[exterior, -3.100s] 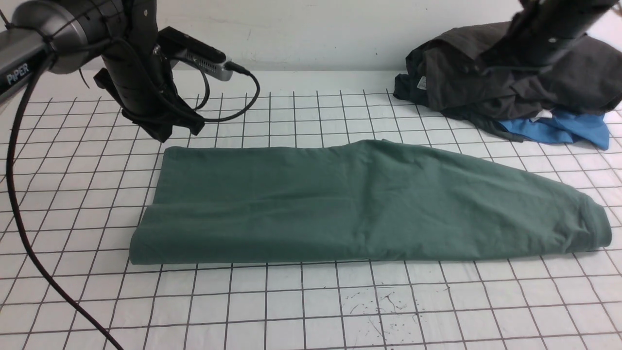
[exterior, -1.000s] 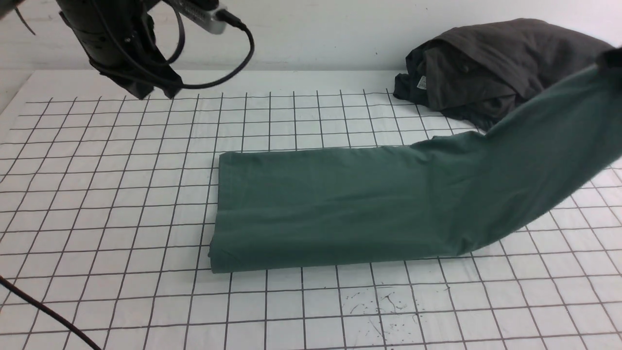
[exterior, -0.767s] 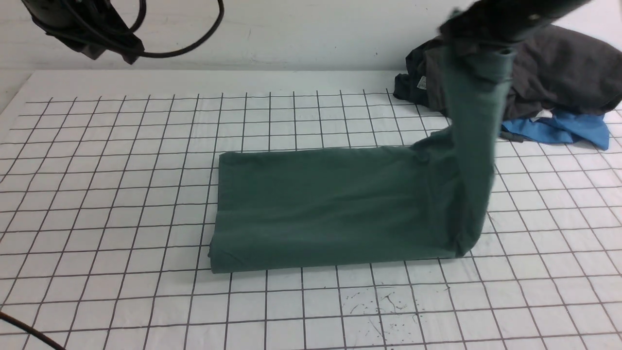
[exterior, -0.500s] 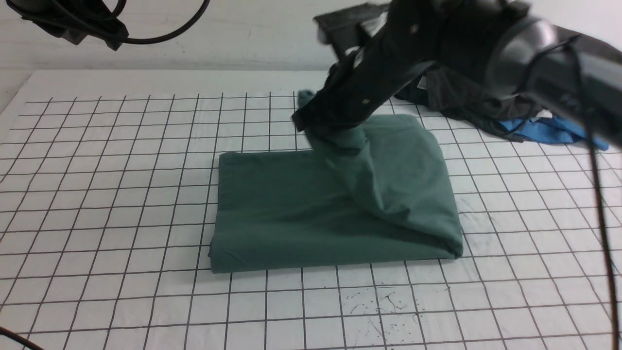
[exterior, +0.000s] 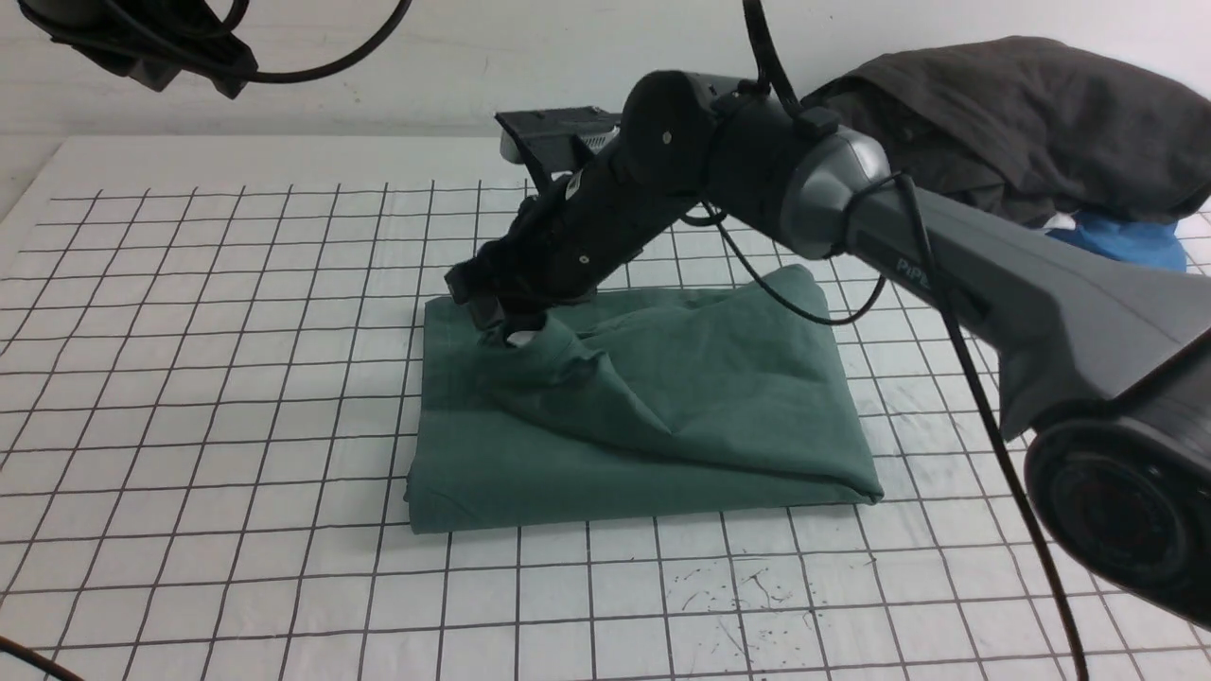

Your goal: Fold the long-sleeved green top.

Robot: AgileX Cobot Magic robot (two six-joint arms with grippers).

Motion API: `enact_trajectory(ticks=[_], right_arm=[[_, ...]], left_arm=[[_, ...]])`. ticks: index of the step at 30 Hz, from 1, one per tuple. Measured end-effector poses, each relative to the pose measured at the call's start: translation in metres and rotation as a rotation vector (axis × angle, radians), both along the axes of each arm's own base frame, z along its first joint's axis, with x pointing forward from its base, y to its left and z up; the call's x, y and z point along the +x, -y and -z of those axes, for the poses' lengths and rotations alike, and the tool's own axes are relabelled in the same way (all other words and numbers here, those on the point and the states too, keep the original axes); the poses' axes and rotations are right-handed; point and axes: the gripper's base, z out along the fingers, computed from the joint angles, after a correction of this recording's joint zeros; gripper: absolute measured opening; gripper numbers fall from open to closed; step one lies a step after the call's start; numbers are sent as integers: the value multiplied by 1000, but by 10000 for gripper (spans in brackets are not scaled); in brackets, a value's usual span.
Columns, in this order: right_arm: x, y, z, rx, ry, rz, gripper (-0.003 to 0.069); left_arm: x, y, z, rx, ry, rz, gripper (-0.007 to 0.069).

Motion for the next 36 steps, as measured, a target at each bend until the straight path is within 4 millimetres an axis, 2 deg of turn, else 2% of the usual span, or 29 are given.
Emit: enact_trajectory(ticks=[1,3,4,5,6,7,8,11,14,17,18,19,20,21,24,25,27,29,33,36], right_arm=[[0,1,-12,-2,14,-15,374],[1,8,-27,-42,40,-30,460],[1,8,-29,-46,48,-32,465],[5,18,-34,-111,73,-29,493],[5,18,-35,-113,71,-30,495],[11,32,-34,-216,96,-9,498],[11,33,-34,-219,93,-8,497],[24,54,-17,-359,85,51,411],[30,56,6,-399,47,56,304],[30,46,39,-398,-29,31,134],[29,45,41,-397,-35,28,134],[24,34,53,-376,-75,-4,54],[23,34,53,-371,-77,-6,47],[14,20,56,-339,-97,-52,11],[-9,-11,51,-255,-119,-157,-11],[-11,-13,51,-251,-120,-165,-11],[-31,-37,50,-217,-125,-246,-13],[-42,-48,49,-206,-125,-285,-13],[-50,-55,48,-207,-115,-316,-14],[-45,-46,32,-224,-73,-295,-14]], left_arm=[[0,1,0,-6,-1,2,15],[0,1,0,-10,-2,3,15],[0,1,0,-10,-2,3,15],[0,1,0,-10,-2,3,15],[0,1,0,-10,-2,3,15],[0,1,0,-10,-2,3,15],[0,1,0,-10,-2,3,15],[0,1,0,-12,-3,3,15],[0,2,0,-20,-4,6,15],[0,3,1,-35,-8,11,15],[0,3,1,-35,-8,11,15],[-1,4,1,-44,-10,13,15],[-1,4,1,-44,-10,13,15],[-1,4,1,-47,-10,15,15],[-1,4,1,-48,-11,15,15],[-1,4,1,-48,-11,15,15],[-1,4,1,-48,-11,15,15],[-1,4,1,-48,-11,15,15],[-1,4,1,-48,-10,15,15],[-3,4,-2,-50,-4,16,15]])
